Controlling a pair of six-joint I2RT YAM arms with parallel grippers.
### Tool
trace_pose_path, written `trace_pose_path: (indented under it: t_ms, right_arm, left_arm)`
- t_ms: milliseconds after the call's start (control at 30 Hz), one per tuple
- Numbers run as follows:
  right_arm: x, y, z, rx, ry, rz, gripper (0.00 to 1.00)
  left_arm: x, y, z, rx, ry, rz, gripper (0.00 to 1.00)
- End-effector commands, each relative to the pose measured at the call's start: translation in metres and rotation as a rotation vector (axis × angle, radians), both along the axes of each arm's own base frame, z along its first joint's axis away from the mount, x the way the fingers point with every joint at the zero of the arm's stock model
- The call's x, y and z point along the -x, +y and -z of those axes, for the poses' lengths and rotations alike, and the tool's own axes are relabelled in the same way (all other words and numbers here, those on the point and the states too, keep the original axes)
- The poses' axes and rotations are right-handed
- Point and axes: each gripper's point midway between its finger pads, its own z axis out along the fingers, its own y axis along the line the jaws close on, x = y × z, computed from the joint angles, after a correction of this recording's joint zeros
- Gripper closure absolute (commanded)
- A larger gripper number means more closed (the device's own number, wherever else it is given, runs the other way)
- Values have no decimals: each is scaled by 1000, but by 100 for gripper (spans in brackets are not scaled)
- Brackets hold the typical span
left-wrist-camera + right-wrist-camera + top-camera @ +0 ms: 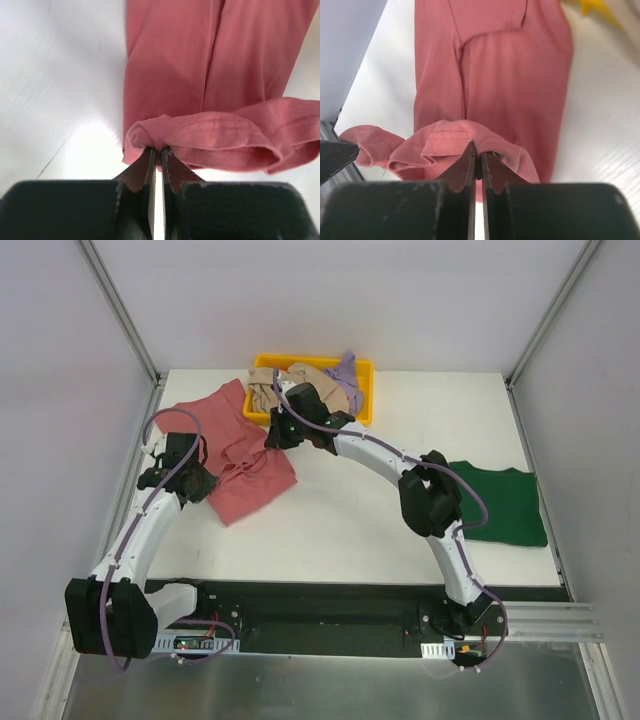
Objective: Fold and stack the t-shirts
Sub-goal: Fold the folded rectangular tshirt in 1/3 of the way
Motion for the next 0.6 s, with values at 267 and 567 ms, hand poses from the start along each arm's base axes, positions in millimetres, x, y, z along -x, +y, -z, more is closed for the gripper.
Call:
trace_pose_path:
  t_ms: [267, 567]
  right_arm:
    - [-70, 47, -32, -160, -251, 12, 100]
    - [-99, 50, -13, -140, -339, 69, 98]
  left_arm:
    - [-68, 37, -13, -57, -63, -32, 100]
    - [-92, 60, 4, -113, 14, -39, 100]
